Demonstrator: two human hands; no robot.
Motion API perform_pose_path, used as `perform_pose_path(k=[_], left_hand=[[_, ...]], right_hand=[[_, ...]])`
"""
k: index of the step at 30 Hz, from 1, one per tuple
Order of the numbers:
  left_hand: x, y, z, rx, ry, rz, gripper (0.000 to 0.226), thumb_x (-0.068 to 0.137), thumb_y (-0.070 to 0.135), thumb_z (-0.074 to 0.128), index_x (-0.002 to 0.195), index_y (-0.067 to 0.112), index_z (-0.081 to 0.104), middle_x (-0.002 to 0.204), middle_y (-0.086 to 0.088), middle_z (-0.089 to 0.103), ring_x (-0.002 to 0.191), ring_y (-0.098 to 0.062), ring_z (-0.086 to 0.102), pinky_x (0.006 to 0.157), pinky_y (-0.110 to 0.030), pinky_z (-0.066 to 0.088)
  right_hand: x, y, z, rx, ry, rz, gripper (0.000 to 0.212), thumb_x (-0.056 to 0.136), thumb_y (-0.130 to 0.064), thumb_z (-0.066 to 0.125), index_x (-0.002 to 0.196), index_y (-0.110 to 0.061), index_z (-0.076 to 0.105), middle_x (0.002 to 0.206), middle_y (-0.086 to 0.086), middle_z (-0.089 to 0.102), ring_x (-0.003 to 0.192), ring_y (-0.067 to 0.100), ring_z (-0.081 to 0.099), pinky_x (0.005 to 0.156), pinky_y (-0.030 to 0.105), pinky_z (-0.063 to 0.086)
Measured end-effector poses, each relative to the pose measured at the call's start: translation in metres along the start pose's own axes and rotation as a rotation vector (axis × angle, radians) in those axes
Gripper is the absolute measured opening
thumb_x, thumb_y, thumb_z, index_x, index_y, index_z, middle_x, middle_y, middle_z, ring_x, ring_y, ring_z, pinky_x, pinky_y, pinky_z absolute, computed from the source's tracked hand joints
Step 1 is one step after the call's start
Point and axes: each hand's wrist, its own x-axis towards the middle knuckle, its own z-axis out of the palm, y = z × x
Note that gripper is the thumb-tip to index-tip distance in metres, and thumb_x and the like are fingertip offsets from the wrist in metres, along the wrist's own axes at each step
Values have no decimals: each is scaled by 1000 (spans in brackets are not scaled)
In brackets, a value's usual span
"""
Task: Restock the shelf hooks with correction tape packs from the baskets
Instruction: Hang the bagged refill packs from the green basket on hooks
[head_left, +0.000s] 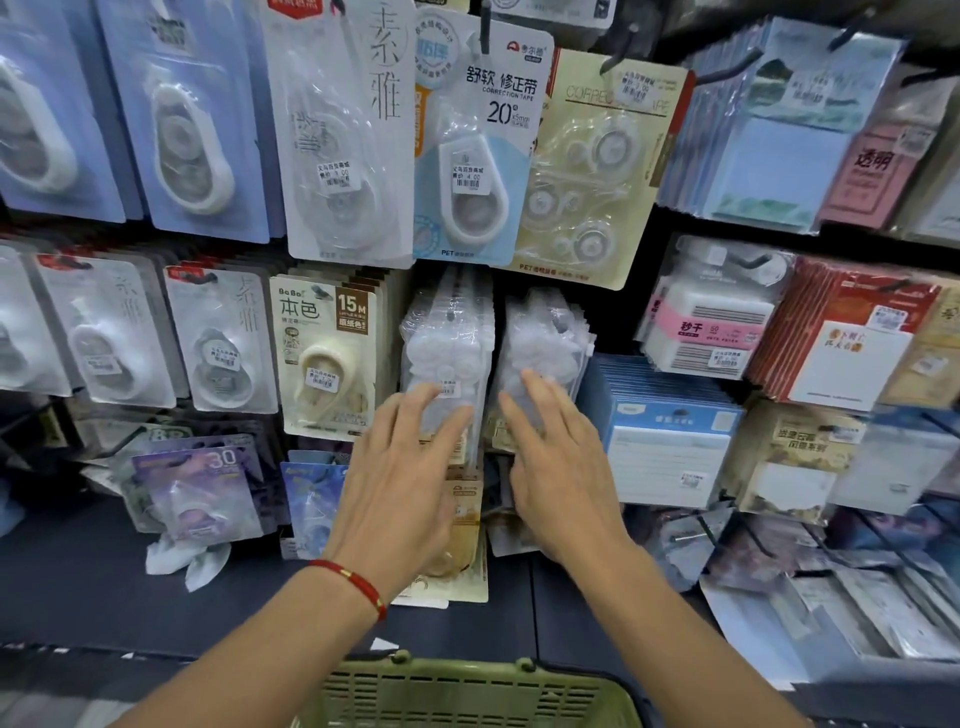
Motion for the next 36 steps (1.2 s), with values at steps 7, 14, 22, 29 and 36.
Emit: perform_pose_path(k=[7, 14, 22, 29, 36], left_hand=[[-1, -15, 8, 25, -121, -5, 93, 84, 7, 62, 165, 26, 21, 171, -4, 3, 158, -28, 9, 122, -44, 36], [-16, -23, 1, -20, -110, 34, 73, 74, 4, 70, 145, 9, 54, 155, -20, 39, 138, -42, 43, 97, -54, 55], [-103, -44, 43, 73, -621, 149, 45, 93, 19, 55, 137, 23, 55, 124, -1, 62, 117, -28, 58, 92, -43, 50], [-209, -88, 91, 153, -1241, -151, 48, 96, 23, 58, 144, 26, 57, 148, -7, 57, 138, -29, 53, 110, -36, 46], [-274, -60, 101, -115, -1008, -578, 32, 95, 13, 63, 125, 20, 69, 126, -6, 71, 114, -24, 68, 89, -18, 47]], right_hand=[[69, 21, 29, 37, -194, 153, 90, 87, -2, 61, 166, -12, 20, 177, 7, 3, 163, 28, 5, 123, 47, 34], [70, 27, 41, 305, -176, 275, 68, 91, 7, 53, 156, -7, 43, 167, 14, 31, 149, 33, 38, 115, 40, 41], [-93, -3, 49, 723, -358, 324, 18, 91, -30, 58, 77, -39, 65, 67, -3, 70, 58, 11, 64, 60, 34, 53], [-199, -57, 159, 545, -1268, 276, 22, 103, -29, 61, 85, -18, 67, 100, 13, 71, 90, 25, 63, 74, 33, 45], [-269, -132, 241, 698, -1243, 611, 80, 97, -46, 70, 162, -12, 35, 161, 15, 46, 143, 34, 49, 116, 41, 43]])
